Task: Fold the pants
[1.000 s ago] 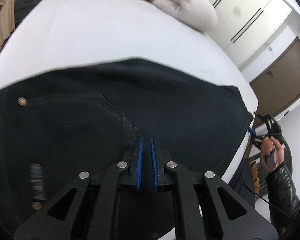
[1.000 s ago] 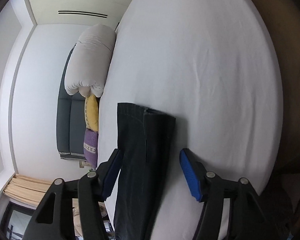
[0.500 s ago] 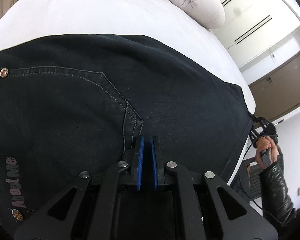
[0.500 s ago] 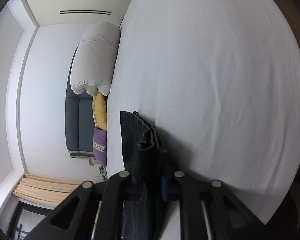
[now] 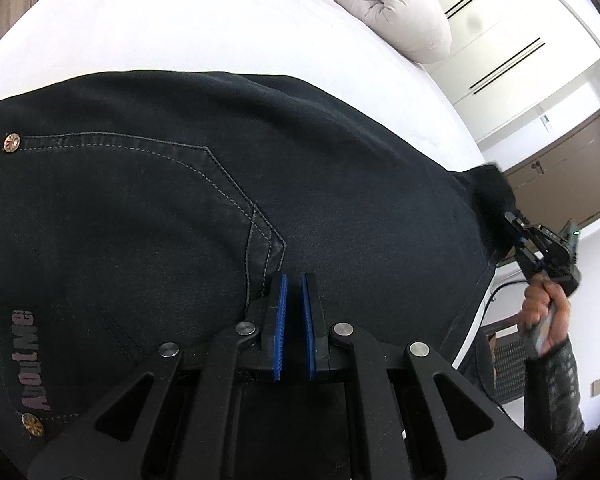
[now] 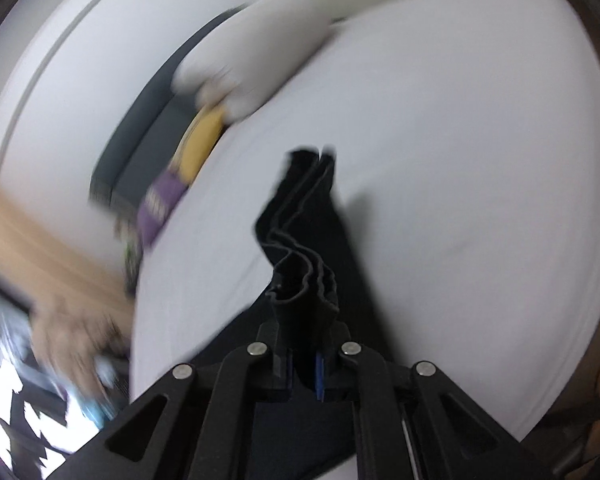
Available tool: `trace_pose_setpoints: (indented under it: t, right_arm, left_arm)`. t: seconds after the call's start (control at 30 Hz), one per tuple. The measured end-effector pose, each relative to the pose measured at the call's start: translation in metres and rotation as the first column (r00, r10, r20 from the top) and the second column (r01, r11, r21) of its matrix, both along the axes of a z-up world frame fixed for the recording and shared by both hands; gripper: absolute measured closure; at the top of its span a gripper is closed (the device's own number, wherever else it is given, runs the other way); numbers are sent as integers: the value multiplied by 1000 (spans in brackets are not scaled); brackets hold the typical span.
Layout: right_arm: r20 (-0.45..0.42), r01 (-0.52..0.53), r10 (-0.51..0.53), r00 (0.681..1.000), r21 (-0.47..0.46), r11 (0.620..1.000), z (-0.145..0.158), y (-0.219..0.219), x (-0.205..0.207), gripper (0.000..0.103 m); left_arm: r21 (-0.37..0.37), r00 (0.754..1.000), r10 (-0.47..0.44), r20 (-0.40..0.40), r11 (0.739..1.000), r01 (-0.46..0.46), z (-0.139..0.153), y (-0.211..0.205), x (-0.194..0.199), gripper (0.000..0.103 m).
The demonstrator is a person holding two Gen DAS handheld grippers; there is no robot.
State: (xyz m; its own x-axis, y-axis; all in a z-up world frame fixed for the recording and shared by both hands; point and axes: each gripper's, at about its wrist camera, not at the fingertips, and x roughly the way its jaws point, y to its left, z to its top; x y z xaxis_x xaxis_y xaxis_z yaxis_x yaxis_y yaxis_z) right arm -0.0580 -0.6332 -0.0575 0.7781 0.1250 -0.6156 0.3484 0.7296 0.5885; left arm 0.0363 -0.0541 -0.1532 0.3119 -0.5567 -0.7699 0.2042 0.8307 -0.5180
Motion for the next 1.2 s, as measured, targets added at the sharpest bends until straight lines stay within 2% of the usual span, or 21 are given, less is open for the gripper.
trace_pose_setpoints:
  t: [0.03,0.1,0.13,0.17,0.23,0.27,0.3,0.33,0.37,0.4,0.47,0.6,0.7,0.83,1.0,1.03,1.07,1.1,1.13,1.17,1.2]
  right_arm:
    - [-18,-61,60,998,-66,996,5,24,5,94]
    - [-99,-235,217,971,-258,937,8,89,10,94]
    - [-148,-302,267,952,-335,892,4,116,14,95]
    - [-217,-380,316,924,-418,825,-5,147,17,95]
    - [-316,-450,327,891,-515,730,-26,180,24,94]
    - [-348,-462,311,885,-559,689,-35,190,24,94]
    - [-355,-461,298,886,-599,655,-40,197,22,94]
    - [-353,-458,296,888,-608,649,-40,198,21,94]
    - [-351,-455,293,889,-609,650,-38,198,21,94]
    - [-349,-452,291,891,-615,646,-35,197,22,94]
    - [-351,-452,287,891,-647,614,-33,203,19,94]
    - [-333,-437,284,899,-728,528,-21,227,8,94]
    - [-312,-423,299,902,-780,462,-7,254,-3,94]
    - [-302,-427,342,890,-814,394,-1,290,-17,94]
    - [-296,-443,390,872,-815,372,2,317,-31,94]
    - [-299,-447,396,868,-817,365,0,320,-33,94]
    - [-304,-454,405,862,-818,353,-1,324,-35,94]
    - [-309,-459,409,859,-819,345,-2,325,-37,94]
    - [-312,-462,411,857,-818,342,-3,326,-37,94]
    - [-313,-465,415,854,-817,340,-3,328,-38,94]
    - [-315,-466,415,853,-818,337,-4,328,-38,94]
  left_arm:
    - [2,1000,2,-1,1000,-2,1,0,1,95]
    - [8,1000,10,-4,1000,-10,3,0,1,95]
    - [9,1000,15,-7,1000,-15,4,0,1,95]
    - [3,1000,24,-14,1000,-24,5,1,2,94]
    - [-28,999,33,-31,999,-34,5,3,2,85]
    - [-47,999,36,-39,998,-38,6,3,1,74]
    - [-75,998,36,-45,996,-39,8,4,1,56]
    - [-118,998,31,-50,992,-36,10,5,1,46]
    - [-142,998,37,-48,989,-44,13,5,1,27]
    - [-154,998,49,-46,986,-56,15,5,2,17]
    - [-186,996,69,-61,979,-79,19,4,4,10]
    - [-289,988,52,-142,953,-92,17,-3,18,10]
    - [-355,980,-12,-200,933,-61,19,-16,31,10]
    - [-393,974,-81,-212,919,-9,23,-34,44,10]
    - [-397,964,-88,-252,918,-20,15,-37,58,13]
    - [-402,962,-91,-259,915,-21,13,-35,59,17]
    - [-409,959,-96,-267,912,-23,10,-34,62,32]
    - [-418,954,-108,-280,908,-20,6,-34,64,51]
    - [-412,951,-111,-290,911,-19,4,-35,66,60]
    - [-407,950,-115,-292,913,-14,3,-35,67,76]
    - [-400,950,-122,-289,916,-4,3,-35,68,81]
